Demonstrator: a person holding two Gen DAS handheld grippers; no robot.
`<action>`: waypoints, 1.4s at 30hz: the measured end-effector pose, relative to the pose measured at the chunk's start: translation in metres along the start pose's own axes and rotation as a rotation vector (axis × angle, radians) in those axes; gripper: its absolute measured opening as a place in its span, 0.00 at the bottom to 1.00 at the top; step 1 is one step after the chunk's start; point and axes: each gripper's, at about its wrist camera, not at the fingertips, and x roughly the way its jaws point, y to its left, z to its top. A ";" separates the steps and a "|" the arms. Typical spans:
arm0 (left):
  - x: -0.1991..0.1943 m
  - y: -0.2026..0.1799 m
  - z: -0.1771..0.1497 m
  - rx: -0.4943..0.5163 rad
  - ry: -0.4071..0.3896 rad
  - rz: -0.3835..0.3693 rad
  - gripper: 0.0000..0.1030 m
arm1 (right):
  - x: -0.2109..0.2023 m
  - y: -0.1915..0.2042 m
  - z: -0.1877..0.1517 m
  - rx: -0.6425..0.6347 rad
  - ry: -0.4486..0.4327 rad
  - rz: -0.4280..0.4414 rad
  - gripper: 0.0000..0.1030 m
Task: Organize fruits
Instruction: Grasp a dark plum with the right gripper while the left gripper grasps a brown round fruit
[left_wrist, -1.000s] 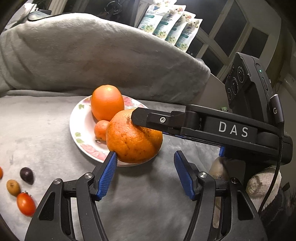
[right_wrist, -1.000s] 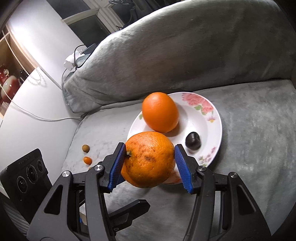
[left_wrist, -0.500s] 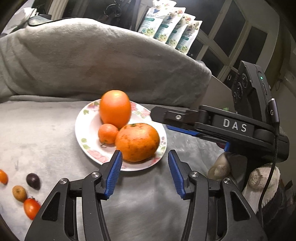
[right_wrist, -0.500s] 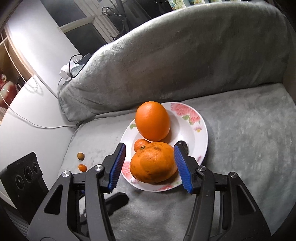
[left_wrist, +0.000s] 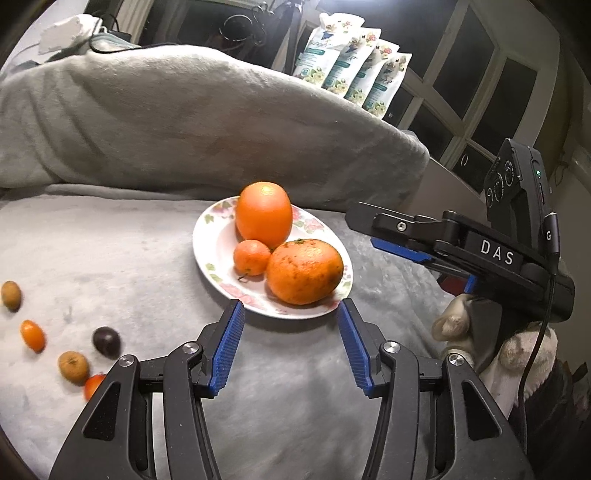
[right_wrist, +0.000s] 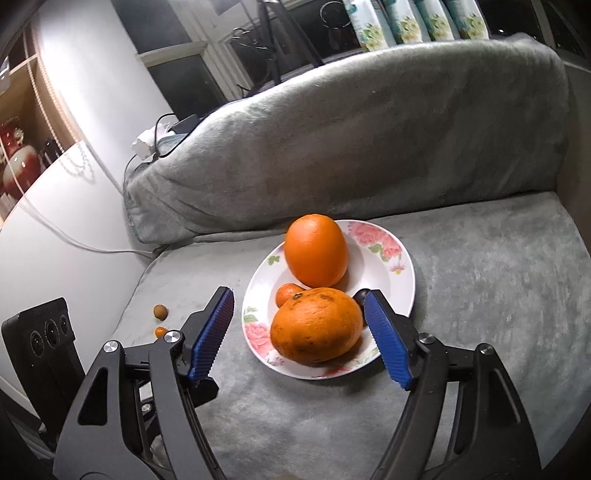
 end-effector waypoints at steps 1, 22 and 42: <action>-0.003 0.002 -0.001 0.002 -0.007 0.008 0.50 | -0.001 0.003 -0.001 -0.007 0.000 0.005 0.74; -0.080 0.087 -0.044 -0.098 -0.057 0.200 0.50 | -0.001 0.065 -0.029 -0.179 0.009 0.089 0.74; -0.069 0.133 -0.048 -0.203 -0.014 0.168 0.32 | 0.060 0.123 -0.083 -0.413 0.245 0.194 0.42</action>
